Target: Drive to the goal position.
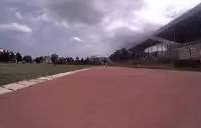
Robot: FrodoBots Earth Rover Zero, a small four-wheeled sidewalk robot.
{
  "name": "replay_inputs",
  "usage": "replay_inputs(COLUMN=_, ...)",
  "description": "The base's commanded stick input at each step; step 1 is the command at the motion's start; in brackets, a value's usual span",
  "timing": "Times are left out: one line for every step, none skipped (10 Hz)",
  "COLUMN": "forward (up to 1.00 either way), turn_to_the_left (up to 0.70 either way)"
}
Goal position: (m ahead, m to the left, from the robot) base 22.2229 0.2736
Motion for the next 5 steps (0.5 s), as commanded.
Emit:
replay_inputs(forward=0.45, turn_to_the_left=0.00)
replay_inputs(forward=0.45, turn_to_the_left=0.00)
replay_inputs(forward=0.45, turn_to_the_left=0.00)
replay_inputs(forward=0.45, turn_to_the_left=0.00)
replay_inputs(forward=0.45, turn_to_the_left=0.00)
